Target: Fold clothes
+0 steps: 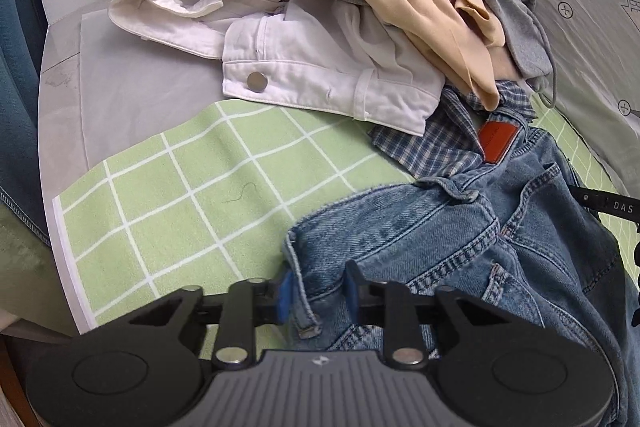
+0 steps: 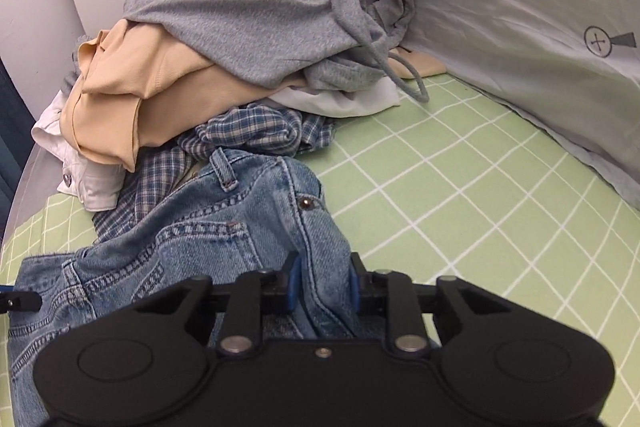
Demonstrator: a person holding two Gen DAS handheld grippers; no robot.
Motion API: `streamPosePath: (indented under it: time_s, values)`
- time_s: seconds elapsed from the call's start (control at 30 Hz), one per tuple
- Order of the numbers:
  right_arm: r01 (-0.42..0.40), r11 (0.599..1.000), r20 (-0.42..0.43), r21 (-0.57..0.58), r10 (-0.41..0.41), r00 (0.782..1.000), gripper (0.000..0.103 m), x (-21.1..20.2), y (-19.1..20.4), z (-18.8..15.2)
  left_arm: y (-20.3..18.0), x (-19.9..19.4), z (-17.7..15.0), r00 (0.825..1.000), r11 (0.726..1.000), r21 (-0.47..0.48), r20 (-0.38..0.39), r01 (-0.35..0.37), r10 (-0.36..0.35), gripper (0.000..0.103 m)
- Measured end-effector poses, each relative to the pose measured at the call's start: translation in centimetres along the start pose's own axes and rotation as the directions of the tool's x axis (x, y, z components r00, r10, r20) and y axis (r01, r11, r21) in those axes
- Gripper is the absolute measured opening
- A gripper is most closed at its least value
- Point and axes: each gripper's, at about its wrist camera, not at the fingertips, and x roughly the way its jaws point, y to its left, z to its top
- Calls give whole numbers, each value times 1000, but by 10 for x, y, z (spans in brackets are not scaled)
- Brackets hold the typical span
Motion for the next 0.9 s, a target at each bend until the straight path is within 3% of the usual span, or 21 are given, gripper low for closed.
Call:
streamPosePath:
  time_s: [0.07,0.2,0.27,0.3,0.4,0.47,0.57,0.63,0.67,0.73,0.9]
  values:
    - [-11,1000,5,-25,11,1000,15,1,1,2,6,-11,1,1000,1000,-21,25,18,-17,18]
    - [6,1000,40,-27,-4,999,15,-1,-10,5,5,-49,2,994,1000,26,112,2,-5,17]
    - [20,1000,57,-23,-19,998,16,-1,-16,6,8,-43,-1,995,999,32,100,-7,4,18]
    - [37,998,27,-42,-36,999,17,10,-14,3,9,-38,-3,996,999,31,91,-10,7,18]
    - [73,993,-8,-95,-74,997,20,29,-8,-3,20,-15,-3,1000,999,-42,23,-5,6,18]
    - [82,993,6,-86,-82,997,20,23,-8,2,22,-18,2,1000,997,-71,25,10,-8,18]
    - [101,990,7,-99,-101,995,23,24,-9,3,21,-21,5,999,999,-38,36,18,-17,18]
    - [133,986,-8,-103,-135,991,40,30,-11,1,22,-9,2,1000,999,-35,6,7,-7,19]
    - [155,983,-7,-98,-156,988,55,30,-12,2,24,-5,1,1000,998,-56,2,9,-9,19]
    - [184,981,2,-62,-184,983,68,23,-16,3,27,-4,2,1000,996,-89,-13,14,-15,19]
    - [281,958,27,56,-283,959,83,-20,-24,-22,32,-6,5,999,995,-101,-50,12,-17,29]
